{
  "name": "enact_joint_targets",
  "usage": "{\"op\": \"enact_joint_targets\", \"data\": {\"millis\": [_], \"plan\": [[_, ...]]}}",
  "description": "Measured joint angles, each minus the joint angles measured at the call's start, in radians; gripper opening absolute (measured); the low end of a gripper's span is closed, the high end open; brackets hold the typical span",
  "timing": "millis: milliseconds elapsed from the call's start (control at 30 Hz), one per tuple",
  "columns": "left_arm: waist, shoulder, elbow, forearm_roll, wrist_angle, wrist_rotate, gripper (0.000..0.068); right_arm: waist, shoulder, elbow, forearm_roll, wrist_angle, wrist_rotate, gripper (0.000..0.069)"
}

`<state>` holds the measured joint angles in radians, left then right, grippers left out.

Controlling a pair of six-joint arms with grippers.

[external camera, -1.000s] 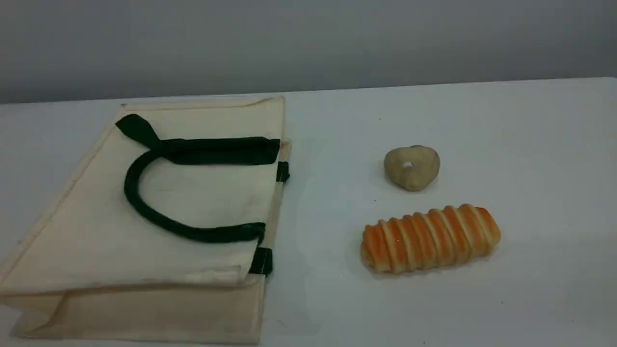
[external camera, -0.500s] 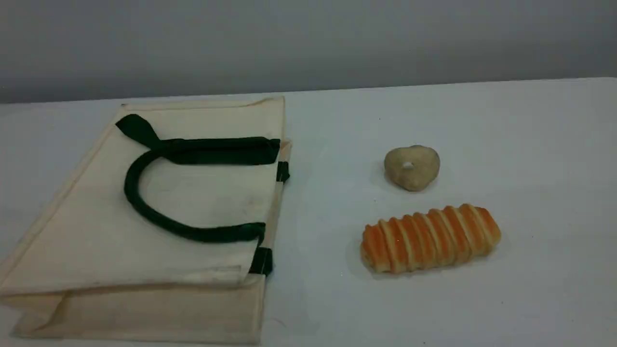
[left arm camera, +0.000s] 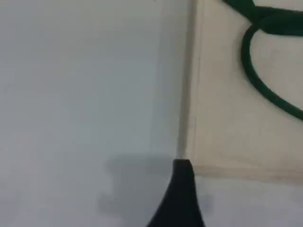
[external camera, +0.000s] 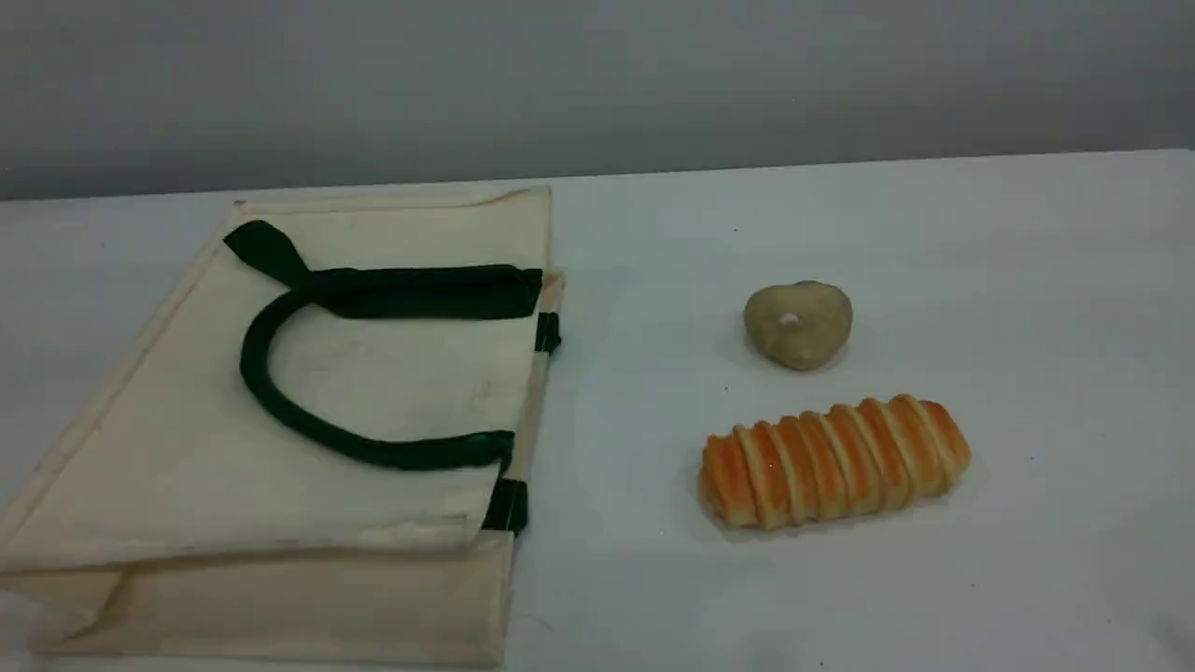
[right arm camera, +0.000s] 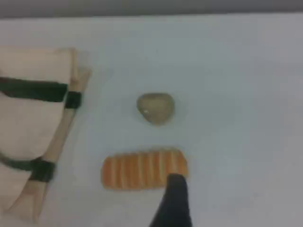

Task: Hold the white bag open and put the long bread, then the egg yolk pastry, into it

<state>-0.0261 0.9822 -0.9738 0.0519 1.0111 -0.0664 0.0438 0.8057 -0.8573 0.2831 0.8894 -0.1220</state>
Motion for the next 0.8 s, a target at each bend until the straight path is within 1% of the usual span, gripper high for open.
{"op": "enact_joint_targets", "data": {"millis": [100, 200, 367, 500, 567, 800], "plan": [[0.000, 0.110, -0.031, -0.005, -0.027, -0.001, 0.0578, -0.001, 0.070, -0.002, -0.002, -0.036, -0.005, 0.0588], [0.000, 0.213, -0.047, -0.005, -0.059, -0.002, 0.0578, -0.002, 0.145, -0.027, -0.002, -0.052, -0.017, 0.0588], [0.000, 0.360, -0.047, -0.014, -0.155, -0.002, 0.0578, -0.002, 0.252, -0.066, -0.002, -0.059, -0.022, 0.0588], [0.000, 0.459, -0.047, -0.060, -0.230, -0.003, 0.0578, -0.002, 0.299, -0.098, -0.002, -0.108, -0.023, 0.0588], [0.000, 0.505, -0.047, -0.087, -0.259, 0.006, 0.0578, -0.002, 0.320, -0.117, -0.002, -0.108, -0.025, 0.0588], [-0.009, 0.660, -0.047, -0.090, -0.343, 0.008, 0.0578, -0.003, 0.387, -0.159, 0.008, -0.103, -0.022, 0.0588]]}}
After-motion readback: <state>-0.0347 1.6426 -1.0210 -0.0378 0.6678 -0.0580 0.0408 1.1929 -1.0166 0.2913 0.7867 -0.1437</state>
